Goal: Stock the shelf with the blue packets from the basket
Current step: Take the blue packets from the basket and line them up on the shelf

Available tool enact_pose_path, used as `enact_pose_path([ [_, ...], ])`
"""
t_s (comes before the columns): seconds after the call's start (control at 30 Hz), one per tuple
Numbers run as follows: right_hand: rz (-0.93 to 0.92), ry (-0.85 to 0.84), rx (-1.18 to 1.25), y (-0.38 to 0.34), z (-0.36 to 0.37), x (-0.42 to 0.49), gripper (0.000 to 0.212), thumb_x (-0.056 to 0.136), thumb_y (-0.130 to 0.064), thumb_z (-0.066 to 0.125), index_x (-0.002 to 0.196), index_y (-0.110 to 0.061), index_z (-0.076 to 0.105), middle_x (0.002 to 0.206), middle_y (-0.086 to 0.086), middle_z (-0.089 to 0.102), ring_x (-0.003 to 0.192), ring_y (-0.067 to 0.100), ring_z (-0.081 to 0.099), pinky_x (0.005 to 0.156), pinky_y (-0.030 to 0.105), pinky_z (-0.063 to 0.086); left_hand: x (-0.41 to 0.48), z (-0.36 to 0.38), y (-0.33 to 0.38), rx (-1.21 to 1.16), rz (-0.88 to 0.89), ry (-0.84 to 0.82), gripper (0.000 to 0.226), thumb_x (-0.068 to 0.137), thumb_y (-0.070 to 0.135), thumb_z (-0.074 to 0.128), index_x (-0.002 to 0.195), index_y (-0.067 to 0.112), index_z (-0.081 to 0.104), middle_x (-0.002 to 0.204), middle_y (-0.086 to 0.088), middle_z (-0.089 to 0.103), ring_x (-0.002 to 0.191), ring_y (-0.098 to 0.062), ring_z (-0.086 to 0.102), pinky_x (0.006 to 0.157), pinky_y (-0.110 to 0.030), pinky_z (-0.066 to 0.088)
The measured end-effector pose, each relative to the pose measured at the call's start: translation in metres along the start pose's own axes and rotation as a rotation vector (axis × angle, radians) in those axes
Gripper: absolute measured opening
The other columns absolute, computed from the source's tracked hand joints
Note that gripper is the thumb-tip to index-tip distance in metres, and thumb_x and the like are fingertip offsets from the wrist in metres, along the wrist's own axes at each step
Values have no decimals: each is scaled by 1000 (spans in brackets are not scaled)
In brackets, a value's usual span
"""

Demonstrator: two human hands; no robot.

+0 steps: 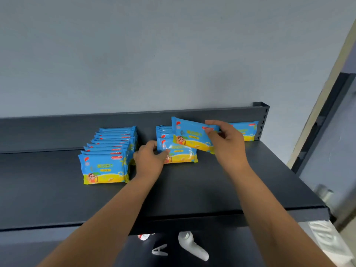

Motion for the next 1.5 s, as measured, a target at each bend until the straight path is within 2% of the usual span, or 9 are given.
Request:
enact_pose_path([
  [0.2,17,-60,-28,24,23,17,16,94,-18,72,97,-32,78,59,-10,45,57,7,38,54,18,35,8,5,-1,-115,42,-9,21,93,24,74,109,25,60,108,9,67,103,-11,63,87,-35,56],
  [0.43,50,-95,27,56,29,24,17,95,-12,71,100,-27,79,65,-18,55,61,0,46,58,13,40,10,8,-7,-235,-83,-20,42,86,8,74,120,22,54,114,11,62,103,-2,60,78,-20,49],
  [0.57,-111,-133,-99,62,44,20,21,90,-14,78,97,-34,79,105,-5,55,85,11,57,75,24,51,7,7,-4,-375,-105,-14,13,99,27,63,111,23,60,112,3,66,100,-8,65,81,-28,53],
  [0.77,-251,-138,-259,65,50,19,18,89,-21,80,102,-34,79,119,-9,44,115,5,51,89,26,54,1,5,3,-418,-69,-58,16,95,36,71,106,28,61,110,8,69,95,2,69,77,-19,58],
  [1.0,-375,-77,-646,59,48,16,51,92,-41,72,139,-25,58,143,-1,49,130,19,46,105,46,46,1,-4,0,-235,-4,96,28,95,31,70,120,23,63,118,8,62,110,-8,62,85,-23,53],
  [1.13,-398,-83,-654,52,44,12,57,95,-43,68,143,-15,55,153,1,48,148,20,36,117,47,39,-11,-20,24,32,309,288,43,94,37,61,128,12,62,126,0,59,121,-18,52,98,-44,51],
  [1.23,-434,-65,-667,38,36,5,57,101,-45,59,147,-13,51,160,1,42,155,18,25,121,52,33,-26,-28,54,206,545,249,46,97,33,55,134,7,63,145,-6,57,143,-27,39,119,-37,33],
  [1.33,-427,-17,-629,19,33,-12,57,104,-44,47,153,-14,46,162,-3,40,156,12,23,123,48,31,-45,-39,75,435,727,191,53,100,35,48,147,12,54,162,-5,40,157,-32,16,121,-54,29],
  [1.5,-432,-189,-595,-7,84,-53,60,107,-49,29,157,-16,38,165,-4,34,157,8,16,128,41,21,-47,-79,57,438,532,190,61,103,49,33,159,23,37,170,6,21,159,-20,-4,123,-59,20],
])
Point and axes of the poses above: each hand's wrist, its own x-axis towards the middle knuckle, its own z-axis out of the palm, y = z × x, the point moved 6 cm from there along x, towards the middle knuckle
